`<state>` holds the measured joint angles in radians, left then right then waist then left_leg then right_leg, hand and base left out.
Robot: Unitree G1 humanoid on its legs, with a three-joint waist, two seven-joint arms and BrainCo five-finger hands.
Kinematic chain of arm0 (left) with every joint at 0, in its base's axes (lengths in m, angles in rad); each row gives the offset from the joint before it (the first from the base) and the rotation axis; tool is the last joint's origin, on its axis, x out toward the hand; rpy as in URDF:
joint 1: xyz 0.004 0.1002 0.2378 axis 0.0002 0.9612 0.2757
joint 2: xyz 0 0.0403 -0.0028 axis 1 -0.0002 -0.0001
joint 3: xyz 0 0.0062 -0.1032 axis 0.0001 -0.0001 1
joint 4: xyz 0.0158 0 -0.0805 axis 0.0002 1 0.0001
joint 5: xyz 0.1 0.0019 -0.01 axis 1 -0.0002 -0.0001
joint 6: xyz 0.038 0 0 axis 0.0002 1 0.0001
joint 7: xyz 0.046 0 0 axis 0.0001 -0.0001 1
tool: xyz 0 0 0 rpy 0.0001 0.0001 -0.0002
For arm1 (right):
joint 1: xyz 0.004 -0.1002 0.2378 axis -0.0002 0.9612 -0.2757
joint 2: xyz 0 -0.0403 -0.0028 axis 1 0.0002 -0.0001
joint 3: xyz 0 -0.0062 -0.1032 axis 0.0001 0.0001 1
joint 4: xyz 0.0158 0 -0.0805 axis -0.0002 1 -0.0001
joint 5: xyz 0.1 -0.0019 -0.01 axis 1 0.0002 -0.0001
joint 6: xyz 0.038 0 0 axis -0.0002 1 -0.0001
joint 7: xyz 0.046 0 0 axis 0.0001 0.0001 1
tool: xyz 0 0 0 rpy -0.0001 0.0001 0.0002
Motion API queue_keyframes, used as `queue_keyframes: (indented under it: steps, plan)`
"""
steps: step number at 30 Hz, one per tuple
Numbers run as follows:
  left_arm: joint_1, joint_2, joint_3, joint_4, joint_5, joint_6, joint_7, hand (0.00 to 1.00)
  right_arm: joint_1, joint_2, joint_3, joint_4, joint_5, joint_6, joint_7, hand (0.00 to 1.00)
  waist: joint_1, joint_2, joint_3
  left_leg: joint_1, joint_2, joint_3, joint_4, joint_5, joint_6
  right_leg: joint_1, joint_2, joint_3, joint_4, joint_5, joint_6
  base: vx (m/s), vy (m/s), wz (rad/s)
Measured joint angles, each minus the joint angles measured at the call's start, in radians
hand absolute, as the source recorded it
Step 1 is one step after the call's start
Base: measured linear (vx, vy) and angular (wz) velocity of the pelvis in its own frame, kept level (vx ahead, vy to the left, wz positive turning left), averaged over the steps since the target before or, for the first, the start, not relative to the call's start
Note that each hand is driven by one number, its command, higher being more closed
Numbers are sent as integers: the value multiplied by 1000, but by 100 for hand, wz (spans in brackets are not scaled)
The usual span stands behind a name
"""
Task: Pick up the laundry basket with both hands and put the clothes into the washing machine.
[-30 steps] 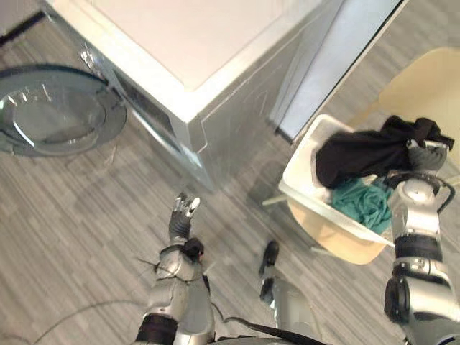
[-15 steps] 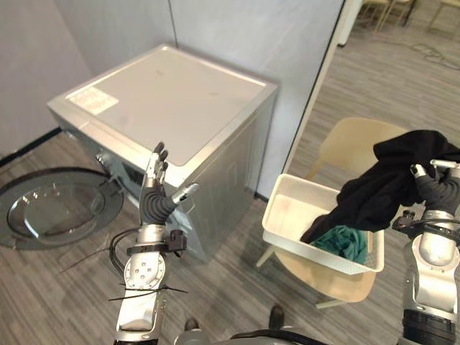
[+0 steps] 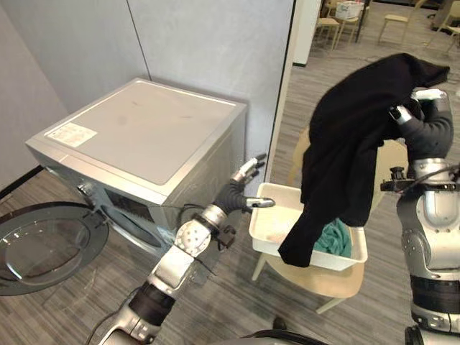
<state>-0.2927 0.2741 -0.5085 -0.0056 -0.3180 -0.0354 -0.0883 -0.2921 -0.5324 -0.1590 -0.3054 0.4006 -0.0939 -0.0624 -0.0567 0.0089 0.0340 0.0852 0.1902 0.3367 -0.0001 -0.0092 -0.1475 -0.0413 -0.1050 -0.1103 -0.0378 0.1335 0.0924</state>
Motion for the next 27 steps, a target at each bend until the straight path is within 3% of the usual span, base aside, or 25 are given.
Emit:
queue_keyframes:
  steps: [6,10,15,21,22,27]
  plan:
    - [-165,2,-69,158,-61,71,6,0,-110,-6,187,7,43,1,20,100,-11,0,0,-22,-2,12,-1,0,0,-29,0,7,1,7,1,4,0,-5]
    - [-261,-32,-93,229,-41,81,12,0,-154,19,263,8,68,7,27,100,-11,1,1,-25,-2,10,-3,0,0,-31,0,5,1,7,1,1,0,1]
    - [-365,-102,-121,294,-37,81,68,0,-204,67,313,8,91,7,25,100,-10,3,2,-29,-5,2,-3,0,1,-31,-3,-1,1,7,2,-7,-1,4]
    - [-447,-195,-162,344,-142,78,136,0,-216,117,326,9,108,7,-6,100,-12,20,12,-19,-17,-5,-29,14,9,-27,-10,-8,1,6,2,-18,0,4]
    - [-452,-201,-164,344,-154,77,137,100,-216,122,326,9,108,7,-11,100,-13,21,13,-17,-19,-5,-34,17,9,-27,-11,-8,1,6,2,0,0,0]
    - [-454,-212,-192,344,-181,68,152,100,-216,145,323,22,106,7,-48,100,-15,22,14,-7,-19,-1,-38,19,9,-23,-10,-6,1,6,2,0,0,0]
